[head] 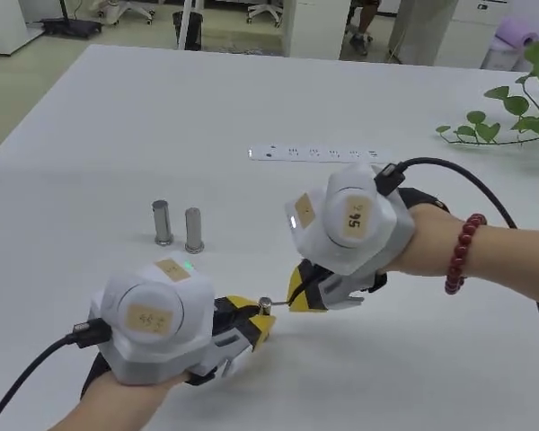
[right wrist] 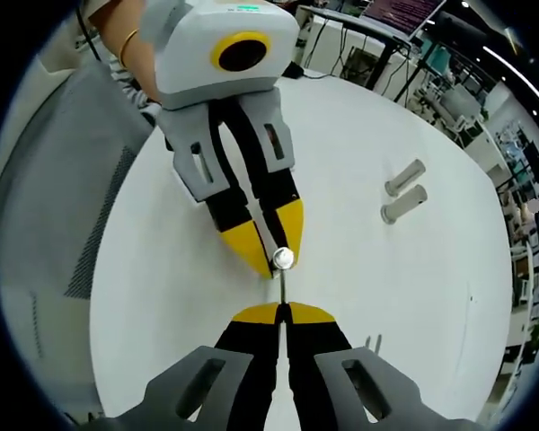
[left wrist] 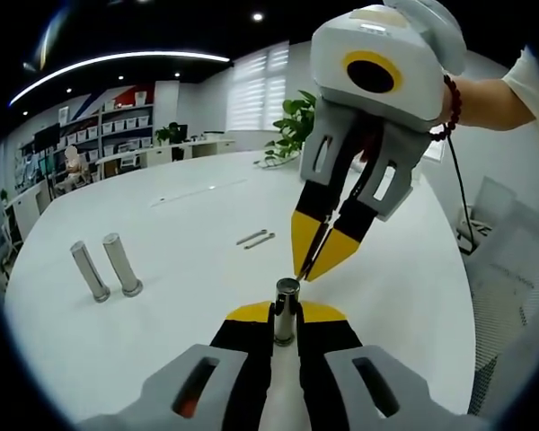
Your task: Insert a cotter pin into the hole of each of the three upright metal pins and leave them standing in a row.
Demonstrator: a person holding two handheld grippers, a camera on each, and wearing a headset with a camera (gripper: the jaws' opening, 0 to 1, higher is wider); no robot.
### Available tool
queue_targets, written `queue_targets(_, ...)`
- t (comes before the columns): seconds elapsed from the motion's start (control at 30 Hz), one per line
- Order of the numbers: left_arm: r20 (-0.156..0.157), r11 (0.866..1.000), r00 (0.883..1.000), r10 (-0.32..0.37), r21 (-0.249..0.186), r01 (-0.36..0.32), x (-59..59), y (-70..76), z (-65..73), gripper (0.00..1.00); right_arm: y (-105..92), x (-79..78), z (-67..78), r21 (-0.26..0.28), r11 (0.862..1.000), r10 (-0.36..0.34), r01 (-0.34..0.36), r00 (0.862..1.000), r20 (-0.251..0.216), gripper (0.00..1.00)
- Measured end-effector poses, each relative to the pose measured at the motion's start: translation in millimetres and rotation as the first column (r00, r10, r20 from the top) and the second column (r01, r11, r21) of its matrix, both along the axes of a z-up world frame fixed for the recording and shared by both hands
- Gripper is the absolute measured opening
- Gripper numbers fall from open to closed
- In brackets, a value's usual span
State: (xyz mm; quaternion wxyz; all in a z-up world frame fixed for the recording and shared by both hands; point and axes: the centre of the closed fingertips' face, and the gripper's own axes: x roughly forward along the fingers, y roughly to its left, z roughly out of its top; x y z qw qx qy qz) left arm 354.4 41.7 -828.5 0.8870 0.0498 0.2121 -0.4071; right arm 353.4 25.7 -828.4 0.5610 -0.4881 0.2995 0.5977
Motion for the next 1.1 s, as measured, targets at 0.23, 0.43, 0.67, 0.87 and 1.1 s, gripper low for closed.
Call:
queue_targets(0.23,-0.002,1.0,1.0,0.002,-0.006,-0.002,0.2,-2.4,-0.6,0.07,5.7,-2.9,4.0,0.009,1.0,-0.01,0.01,1.0,-0.013,0.03)
queue_targets(0.43,-0.004,1.0,1.0,0.001,-0.012,-0.001,-1.0,-5.5,-0.7,0.07,10.9,-6.3,4.1,0.028,0.999,-0.019,0.02,0.999,-0.033,0.03)
queue_targets(0.67,-0.019,0.999,1.0,0.018,-0.027,-0.019,-1.0,-5.7,-1.3,0.08,11.9,-7.1,3.4,0.044,0.997,-0.065,0.068,0.996,-0.061,0.03)
queue_targets(0.87,-0.058,0.998,0.997,0.054,-0.008,-0.055,-4.5,-4.4,-13.8,0.09,13.3,-8.1,2.9,0.055,0.991,-0.114,0.119,0.99,-0.083,0.03)
queue_targets(1.1,-0.054,0.998,0.996,0.066,-0.009,-0.066,-4.7,-2.6,-15.6,0.08,13.0,-9.8,3.2,0.073,0.984,-0.151,0.16,0.981,-0.12,0.04)
